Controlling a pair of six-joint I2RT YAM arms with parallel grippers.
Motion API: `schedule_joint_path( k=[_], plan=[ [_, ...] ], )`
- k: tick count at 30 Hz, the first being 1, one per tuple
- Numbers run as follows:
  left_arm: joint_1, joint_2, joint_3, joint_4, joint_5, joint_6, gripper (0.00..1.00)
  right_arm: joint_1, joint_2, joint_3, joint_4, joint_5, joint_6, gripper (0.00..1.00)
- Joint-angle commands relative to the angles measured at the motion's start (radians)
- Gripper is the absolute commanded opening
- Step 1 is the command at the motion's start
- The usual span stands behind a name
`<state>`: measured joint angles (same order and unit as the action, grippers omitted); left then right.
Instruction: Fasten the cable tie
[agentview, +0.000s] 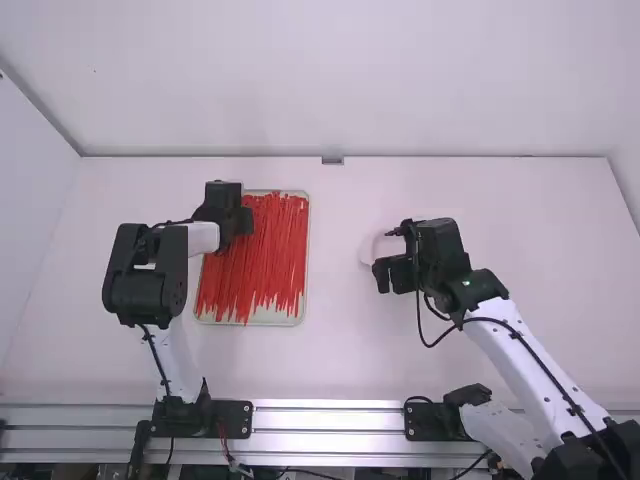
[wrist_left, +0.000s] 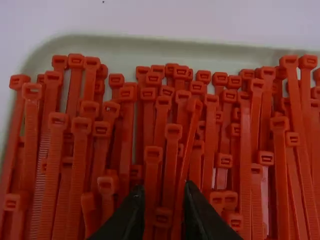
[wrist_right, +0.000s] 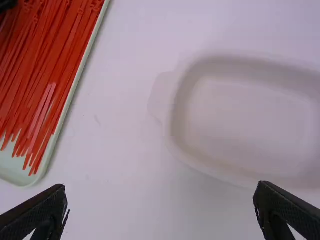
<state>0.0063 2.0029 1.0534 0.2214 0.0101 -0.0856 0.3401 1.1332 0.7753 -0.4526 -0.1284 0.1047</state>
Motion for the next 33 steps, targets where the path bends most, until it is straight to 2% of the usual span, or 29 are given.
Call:
schedule_joint_path(
  k=[1,18,20,30,32,33],
  plan=[
    [-0.005,0.013,-0.014,-0.006,-0.003,0.005,0.22,0.001,-0.015,0.035,-0.003,-0.003,0.0,0.99],
    [-0.005,0.034,-0.015,-0.012,0.0,0.005,0.22,0.001,-0.015,0.035,-0.008,-0.005,0.0,0.99],
    [-0.005,0.044,-0.015,-0.01,-0.004,0.006,0.18,0.002,-0.015,0.035,-0.008,-0.006,0.0,0.99],
    [-0.006,0.047,-0.013,0.026,-0.016,0.005,0.15,0.001,-0.015,0.035,-0.007,-0.006,0.0,0.99],
    [-0.006,0.047,-0.006,0.017,-0.023,0.004,0.17,0.001,-0.015,0.035,-0.006,-0.006,0.0,0.99],
    [-0.006,0.047,0.003,0.003,-0.023,0.005,0.23,0.001,-0.015,0.035,-0.005,-0.006,0.0,0.99]
  ],
)
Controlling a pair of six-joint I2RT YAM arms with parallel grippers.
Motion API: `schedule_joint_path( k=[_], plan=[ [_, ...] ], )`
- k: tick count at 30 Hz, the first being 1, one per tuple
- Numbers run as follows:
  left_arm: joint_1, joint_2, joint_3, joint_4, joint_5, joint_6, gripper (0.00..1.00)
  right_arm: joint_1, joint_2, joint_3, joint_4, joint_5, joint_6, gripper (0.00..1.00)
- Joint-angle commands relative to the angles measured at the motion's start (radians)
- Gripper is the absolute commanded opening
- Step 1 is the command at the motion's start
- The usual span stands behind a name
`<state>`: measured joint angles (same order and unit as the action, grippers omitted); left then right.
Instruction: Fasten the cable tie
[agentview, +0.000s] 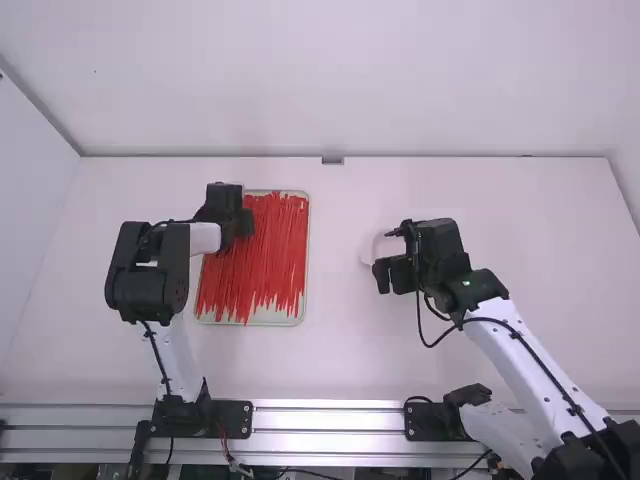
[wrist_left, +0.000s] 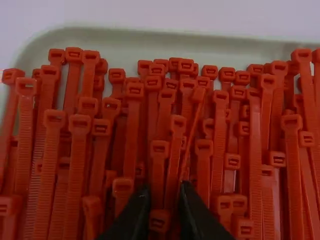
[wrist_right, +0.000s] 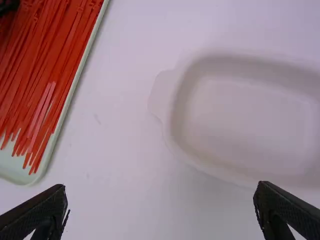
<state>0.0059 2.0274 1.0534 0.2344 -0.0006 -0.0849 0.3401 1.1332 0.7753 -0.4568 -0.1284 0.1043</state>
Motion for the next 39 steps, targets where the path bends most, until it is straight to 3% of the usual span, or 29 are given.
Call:
schedule_joint_path(
  k=[1,8,17,23,28,39],
  plan=[
    [-0.006,0.022,0.018,-0.03,-0.012,0.003,0.25,0.001,-0.015,0.035,0.0,-0.006,0.0,0.99],
    [-0.005,0.022,0.08,-0.128,-0.012,0.003,0.25,0.001,-0.015,0.035,-0.002,-0.006,0.003,0.99],
    [-0.006,0.022,0.081,-0.129,-0.008,0.003,0.24,0.001,-0.015,0.035,-0.004,-0.006,0.003,0.99],
    [-0.006,0.022,0.081,-0.13,-0.008,-0.001,0.18,0.001,-0.015,0.035,-0.003,-0.006,0.001,0.99],
    [-0.006,0.022,0.082,-0.133,-0.016,-0.032,0.02,0.001,-0.015,0.035,0.0,-0.006,0.0,0.99],
    [-0.006,-0.053,0.082,-0.163,0.008,-0.041,0.02,0.001,-0.015,0.035,0.0,-0.006,0.003,0.99]
  ],
)
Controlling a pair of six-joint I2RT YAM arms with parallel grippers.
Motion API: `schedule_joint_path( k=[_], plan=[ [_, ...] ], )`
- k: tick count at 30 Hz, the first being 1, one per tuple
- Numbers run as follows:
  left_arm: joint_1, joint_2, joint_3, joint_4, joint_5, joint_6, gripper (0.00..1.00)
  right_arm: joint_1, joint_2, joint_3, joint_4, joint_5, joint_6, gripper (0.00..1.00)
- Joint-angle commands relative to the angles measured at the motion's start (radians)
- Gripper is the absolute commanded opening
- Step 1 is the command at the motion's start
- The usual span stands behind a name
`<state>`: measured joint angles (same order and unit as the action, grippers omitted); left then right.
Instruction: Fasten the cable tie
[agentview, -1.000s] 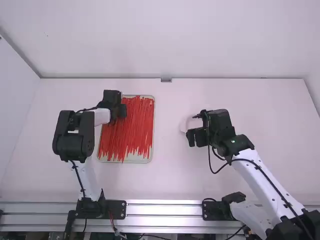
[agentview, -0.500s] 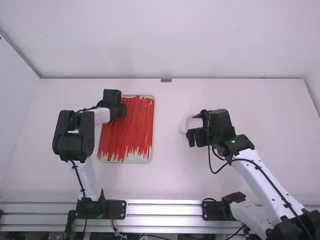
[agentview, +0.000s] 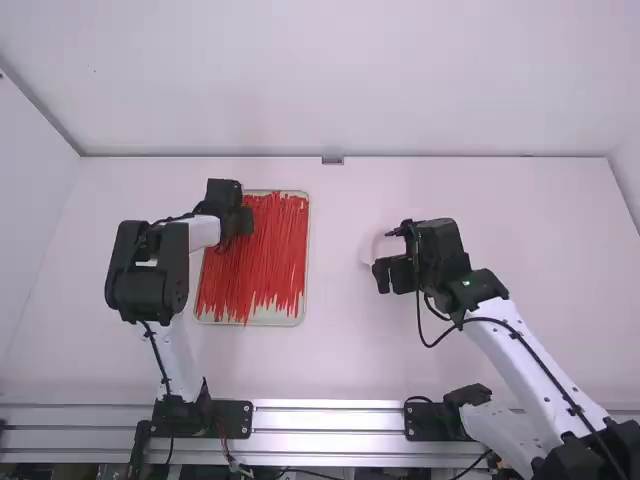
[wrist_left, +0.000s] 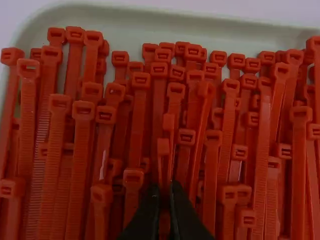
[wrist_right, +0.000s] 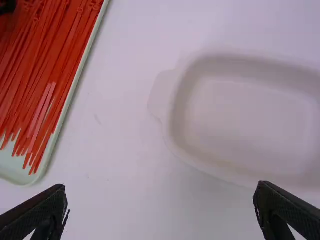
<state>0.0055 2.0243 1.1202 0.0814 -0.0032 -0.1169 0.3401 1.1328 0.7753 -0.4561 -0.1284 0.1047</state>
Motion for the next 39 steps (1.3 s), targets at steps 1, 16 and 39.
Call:
schedule_joint_path(
  k=[1,16,39],
  plan=[
    [-0.005,-0.067,0.015,-0.019,0.014,-0.006,0.02,0.001,-0.014,0.035,-0.001,-0.006,0.002,0.99],
    [-0.005,-0.361,0.014,-0.183,0.091,-0.025,0.02,0.001,-0.014,0.035,-0.02,-0.006,0.003,0.99],
    [-0.013,-0.856,-0.061,-0.259,0.246,0.002,0.02,0.001,-0.028,0.035,0.031,-0.058,-0.009,0.99]
  ],
)
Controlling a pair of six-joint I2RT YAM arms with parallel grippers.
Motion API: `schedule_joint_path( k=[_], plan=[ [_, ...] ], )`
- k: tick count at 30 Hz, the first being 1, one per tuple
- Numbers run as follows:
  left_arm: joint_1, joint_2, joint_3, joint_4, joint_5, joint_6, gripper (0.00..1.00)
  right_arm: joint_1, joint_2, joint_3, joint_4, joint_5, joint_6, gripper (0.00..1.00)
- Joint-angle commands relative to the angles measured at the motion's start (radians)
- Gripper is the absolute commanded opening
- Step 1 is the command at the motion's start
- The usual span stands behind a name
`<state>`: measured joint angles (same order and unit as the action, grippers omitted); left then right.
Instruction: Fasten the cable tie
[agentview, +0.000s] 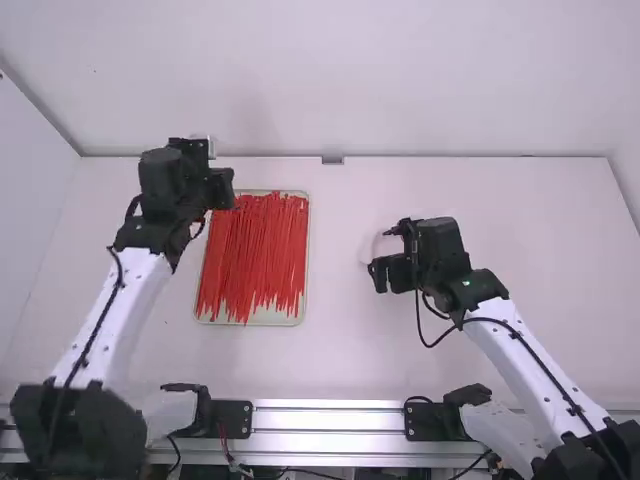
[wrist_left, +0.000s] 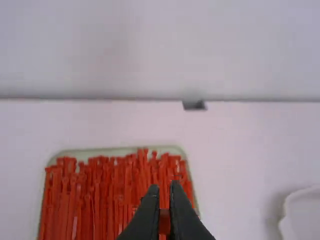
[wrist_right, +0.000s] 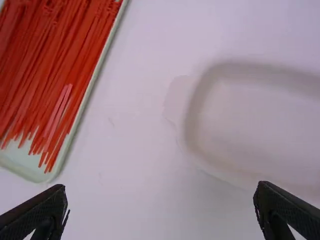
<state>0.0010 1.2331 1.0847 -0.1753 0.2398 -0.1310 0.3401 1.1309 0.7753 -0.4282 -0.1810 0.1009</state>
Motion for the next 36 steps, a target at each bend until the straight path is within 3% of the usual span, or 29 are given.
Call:
schedule_joint_path(
  k=[1,12,16,20,31,36],
  plan=[
    [-0.008,-0.113,-0.048,0.001,0.002,0.016,0.02,0.001,-0.03,0.035,0.003,-0.006,-0.005,0.99],
    [-0.009,-0.479,-0.335,0.126,-0.036,-0.097,0.02,0.001,-0.053,0.035,0.078,-0.171,-0.077,0.99],
    [-0.009,-0.517,-0.393,0.199,0.101,-0.108,0.02,0.001,-0.063,0.035,0.121,-0.275,-0.134,0.99],
    [-0.008,-0.499,-0.418,0.314,0.247,-0.147,0.02,0.001,-0.08,0.035,0.166,-0.383,-0.189,0.99],
    [-0.016,-0.267,-0.362,0.674,0.574,-0.311,0.02,0.001,-0.136,0.035,0.319,-0.562,-0.189,0.99],
    [-0.068,-0.146,-0.362,0.983,0.666,-0.468,0.02,0.001,-0.136,0.035,0.401,-0.672,-0.238,0.99]
  ],
)
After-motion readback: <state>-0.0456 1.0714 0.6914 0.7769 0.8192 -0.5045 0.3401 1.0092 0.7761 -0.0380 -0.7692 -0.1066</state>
